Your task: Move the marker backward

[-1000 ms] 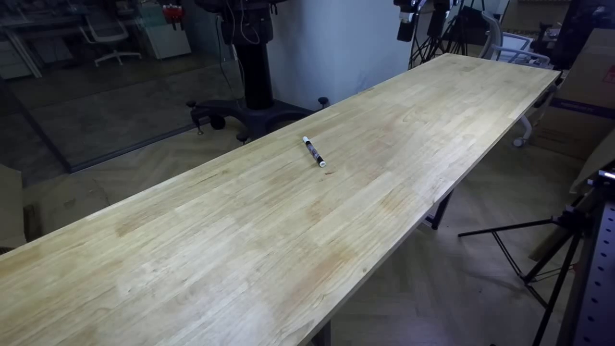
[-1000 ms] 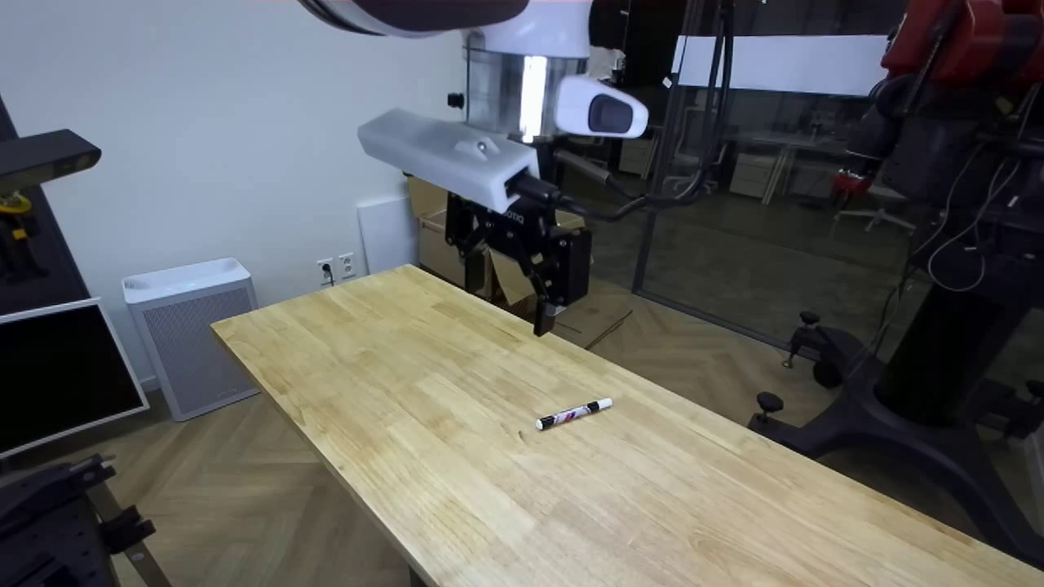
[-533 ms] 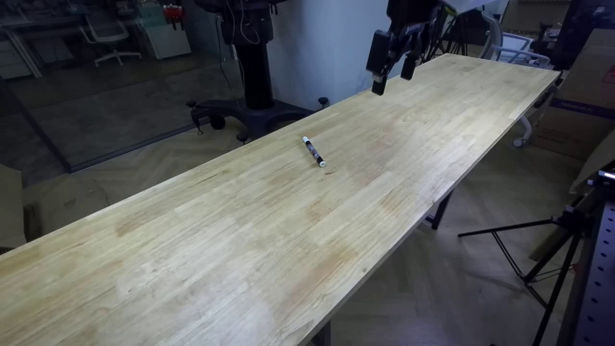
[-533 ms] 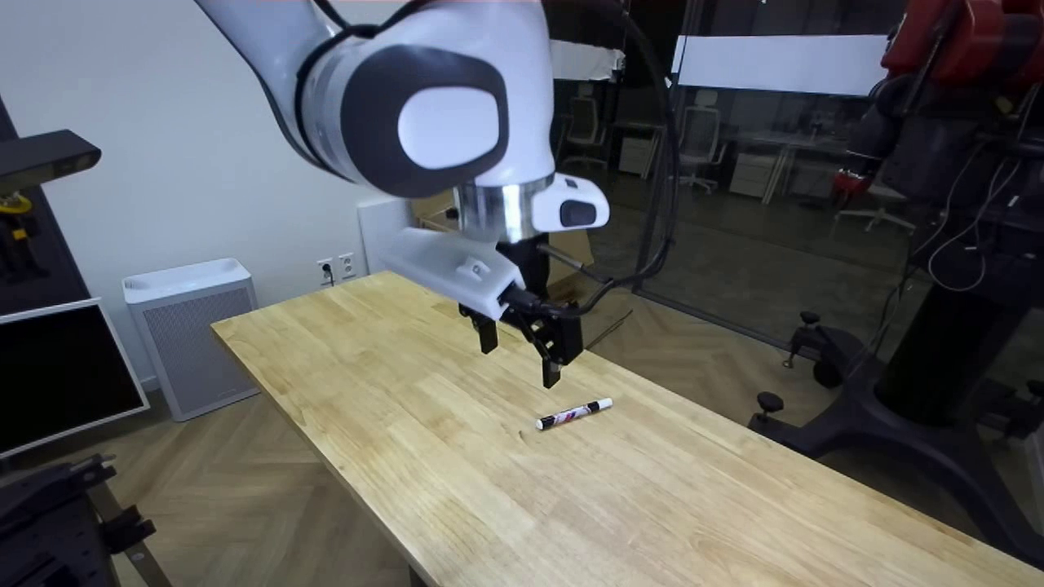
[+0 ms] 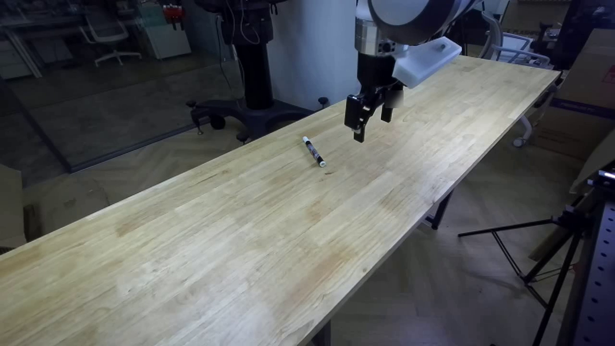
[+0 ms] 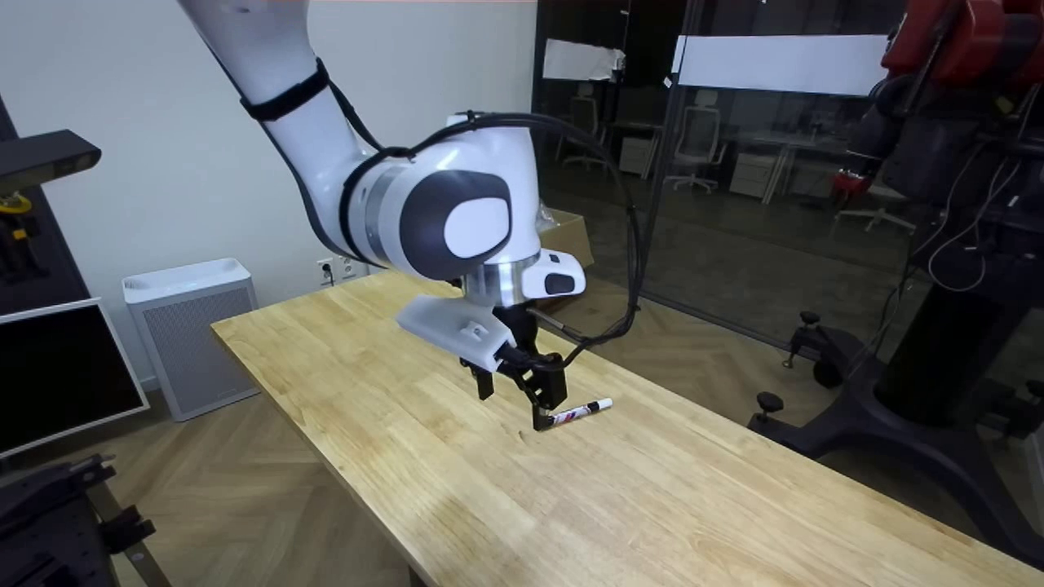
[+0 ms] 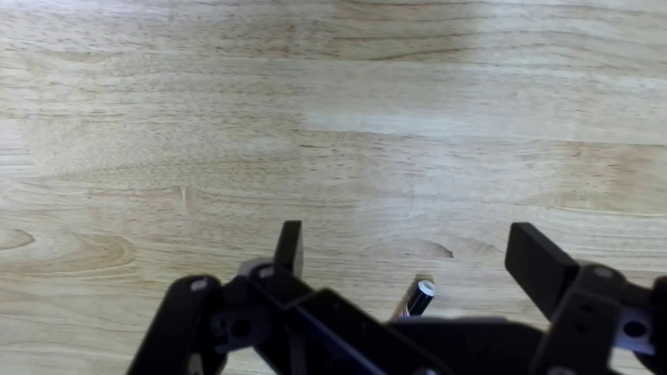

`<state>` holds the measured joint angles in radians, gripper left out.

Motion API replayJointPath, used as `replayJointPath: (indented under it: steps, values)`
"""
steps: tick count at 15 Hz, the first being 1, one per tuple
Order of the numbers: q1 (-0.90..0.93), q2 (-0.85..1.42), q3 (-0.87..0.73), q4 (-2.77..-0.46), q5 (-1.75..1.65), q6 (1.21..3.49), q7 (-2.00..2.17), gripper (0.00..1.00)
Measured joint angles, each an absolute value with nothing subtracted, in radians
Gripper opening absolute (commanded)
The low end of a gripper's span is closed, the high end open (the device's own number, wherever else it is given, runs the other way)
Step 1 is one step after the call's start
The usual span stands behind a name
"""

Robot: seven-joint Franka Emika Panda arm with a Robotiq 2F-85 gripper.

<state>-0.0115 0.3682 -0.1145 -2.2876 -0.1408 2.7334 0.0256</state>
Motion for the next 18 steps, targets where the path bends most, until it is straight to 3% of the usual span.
replayJointPath:
  steps: [8, 18]
  values:
    - [-0.007, 0.456, -0.138, -2.210, -0.107, 2.763, 0.151, 1.00]
    - [0.167, 0.828, -0.253, -1.838, -0.056, 2.735, 0.436, 1.00]
